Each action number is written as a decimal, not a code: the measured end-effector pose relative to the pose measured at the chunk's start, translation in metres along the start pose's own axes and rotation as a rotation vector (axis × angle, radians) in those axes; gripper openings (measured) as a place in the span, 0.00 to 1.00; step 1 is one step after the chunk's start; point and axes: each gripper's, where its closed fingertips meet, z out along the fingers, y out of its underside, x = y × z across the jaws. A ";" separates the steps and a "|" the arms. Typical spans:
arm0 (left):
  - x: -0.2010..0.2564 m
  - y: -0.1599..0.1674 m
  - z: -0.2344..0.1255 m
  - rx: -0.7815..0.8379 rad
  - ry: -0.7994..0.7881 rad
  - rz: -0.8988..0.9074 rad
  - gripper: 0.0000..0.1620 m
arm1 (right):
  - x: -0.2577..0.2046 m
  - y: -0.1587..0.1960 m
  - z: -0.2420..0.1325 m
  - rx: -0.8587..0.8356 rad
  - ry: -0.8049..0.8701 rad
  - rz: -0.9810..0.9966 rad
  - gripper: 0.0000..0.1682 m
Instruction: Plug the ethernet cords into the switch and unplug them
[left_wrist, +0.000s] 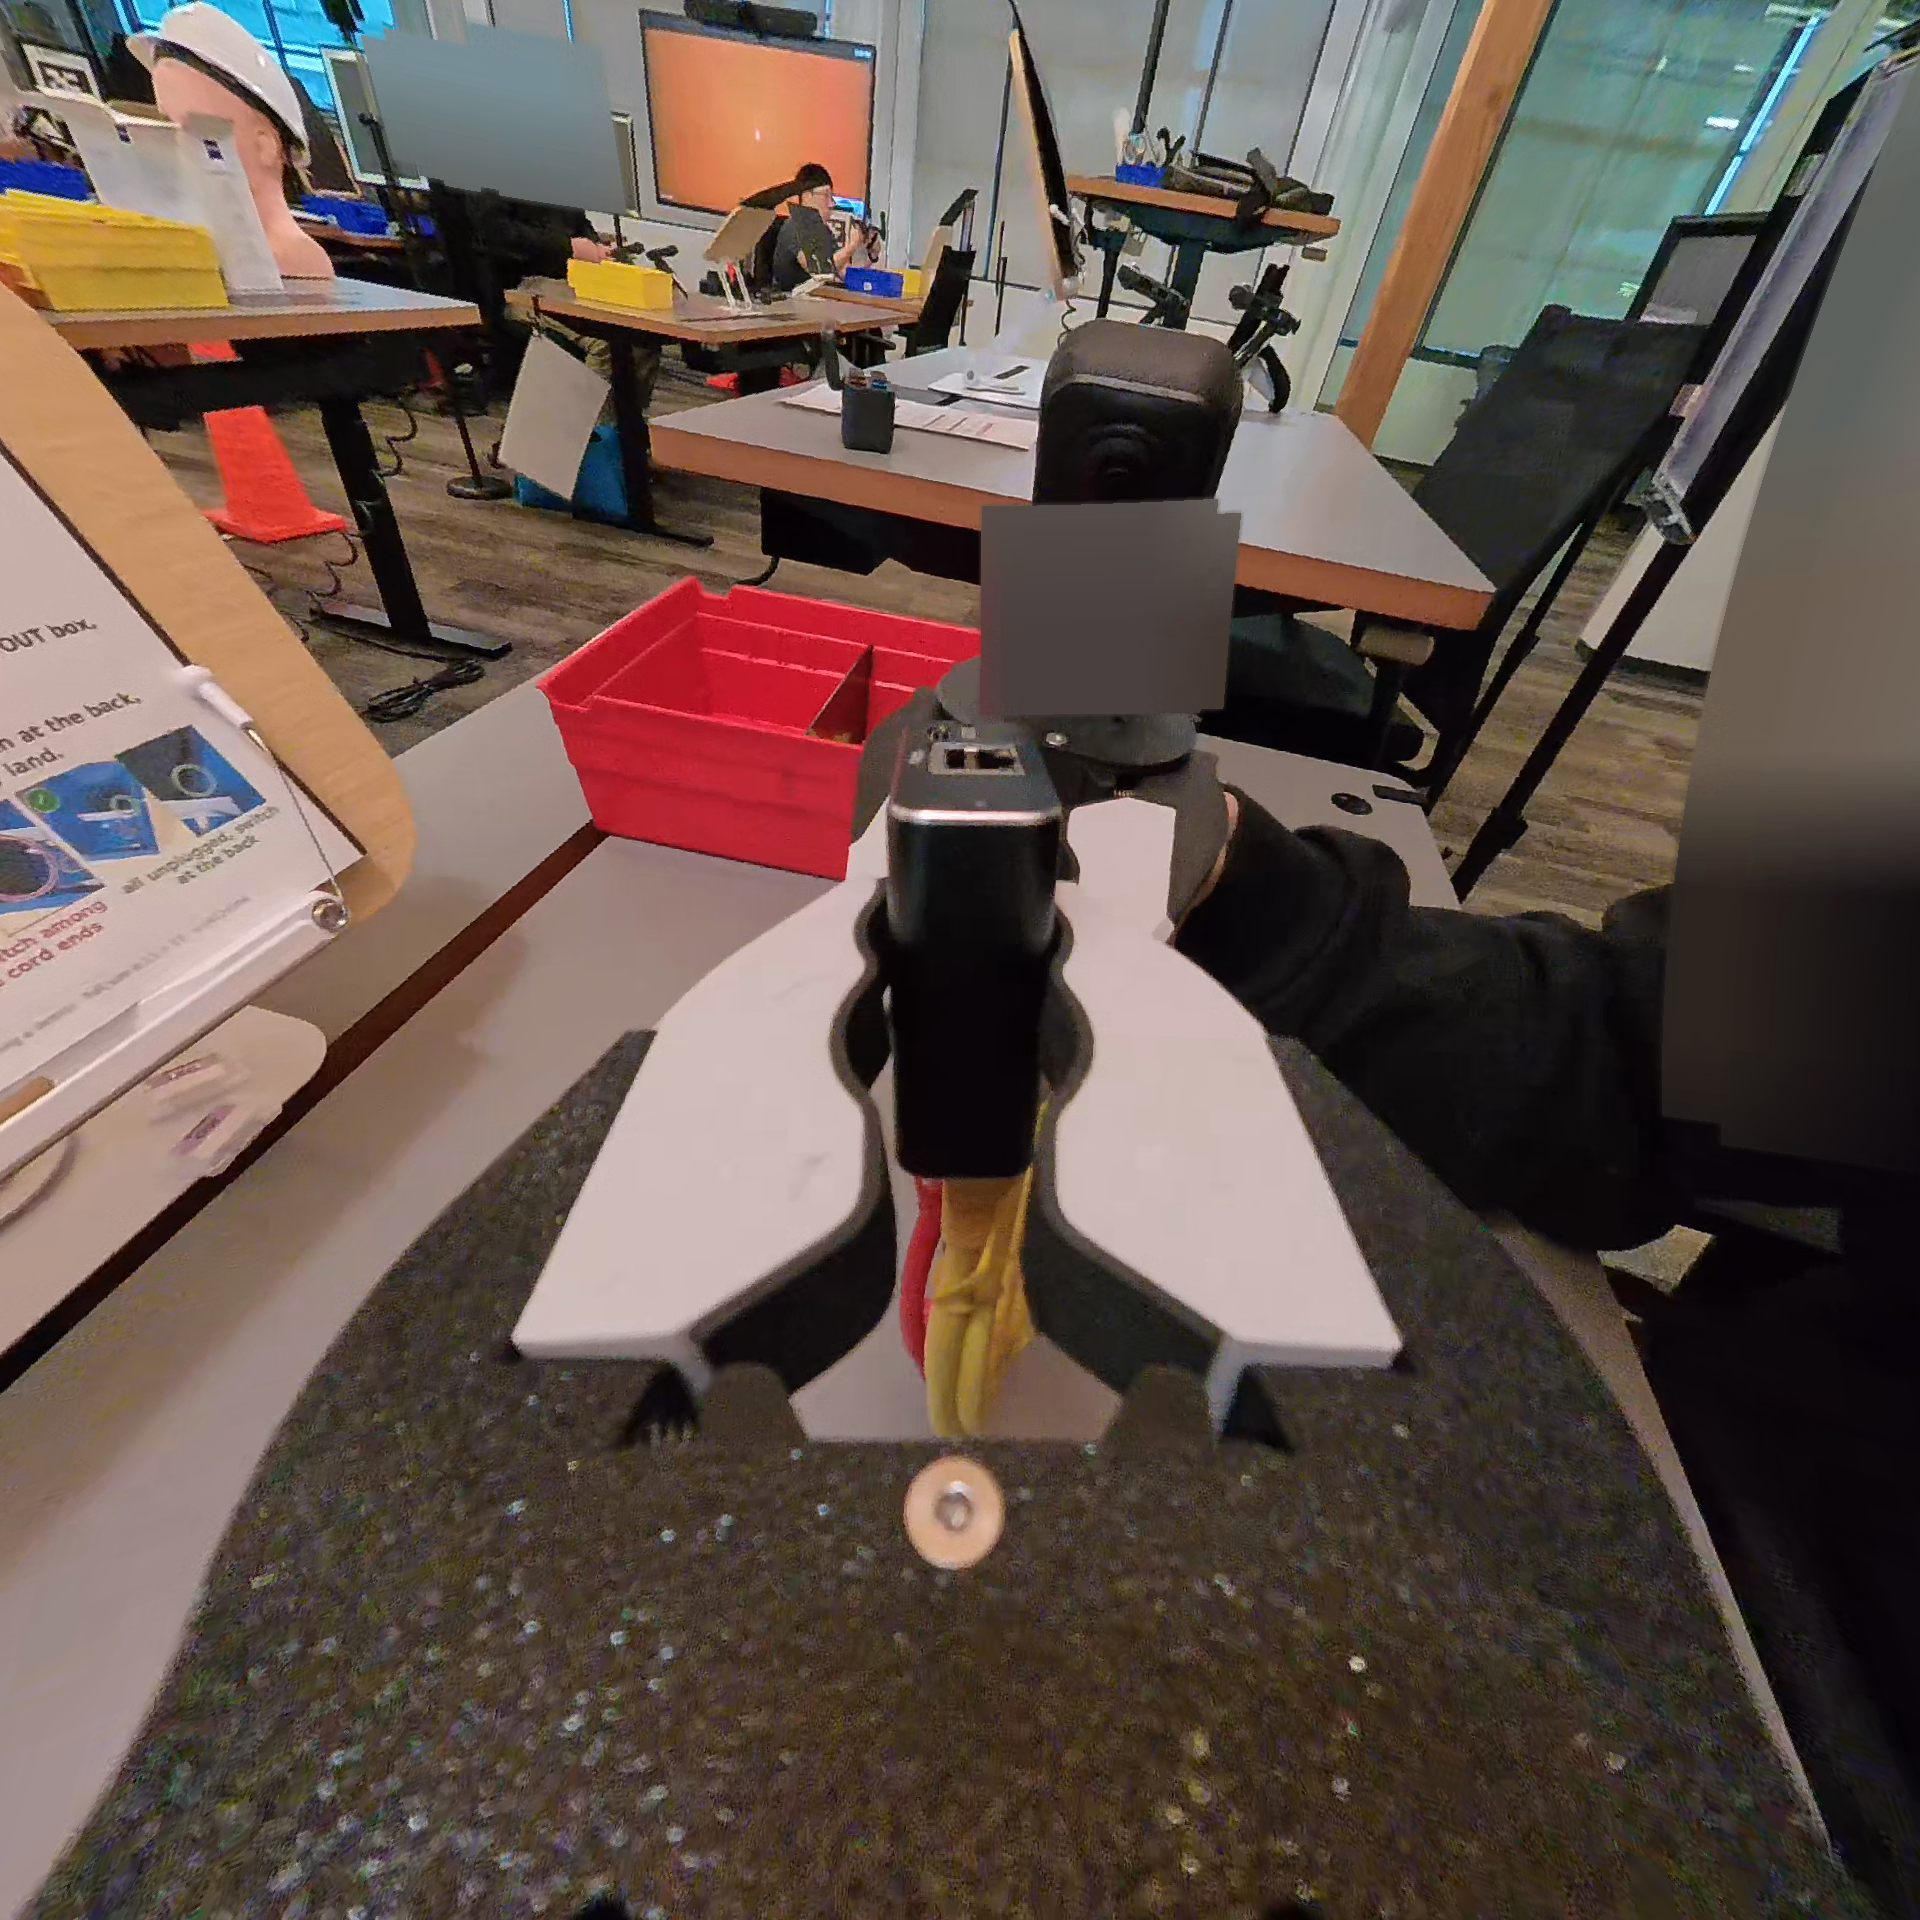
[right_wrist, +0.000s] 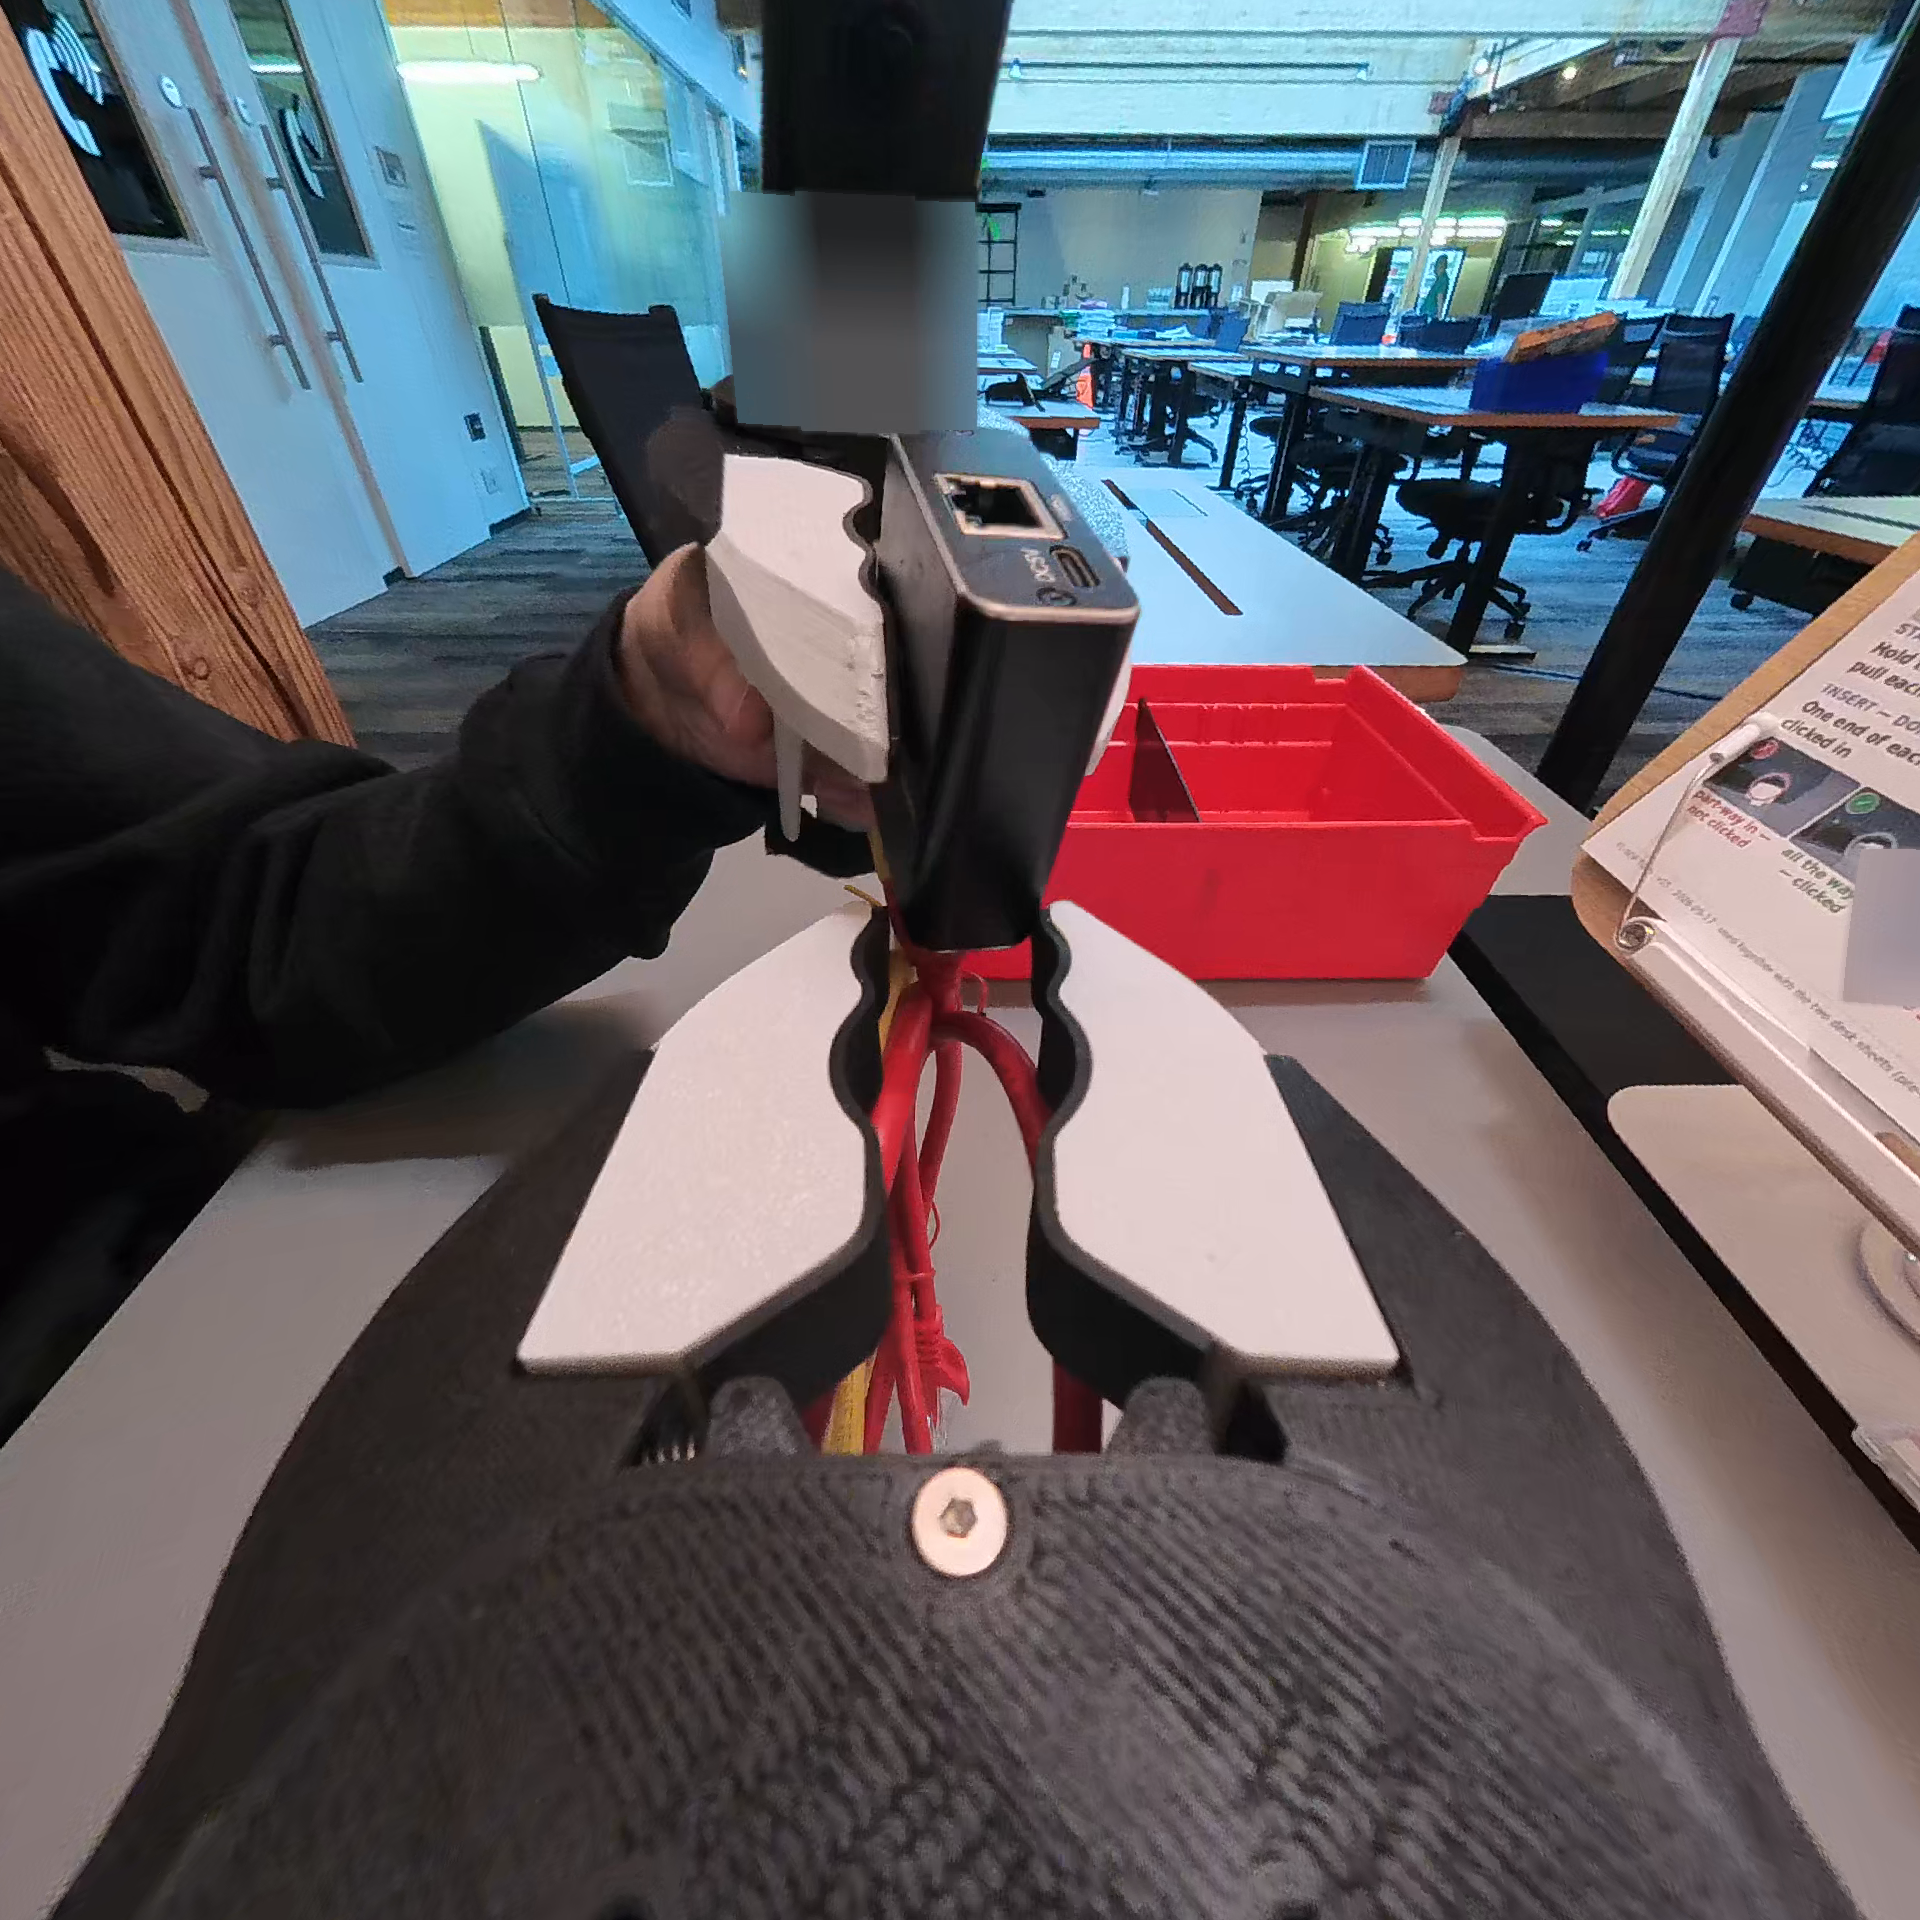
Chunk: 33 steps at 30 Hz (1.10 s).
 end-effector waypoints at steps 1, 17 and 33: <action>-0.001 0.000 0.000 0.003 -0.002 -0.005 0.15 | 0.001 0.000 0.001 0.004 0.005 0.004 0.16; -0.004 -0.001 -0.007 0.010 -0.011 -0.001 0.15 | 0.001 -0.004 0.011 0.116 -0.042 0.071 0.15; -0.009 0.003 -0.013 -0.011 -0.056 0.067 0.18 | 0.005 0.000 0.020 0.118 -0.027 0.083 0.14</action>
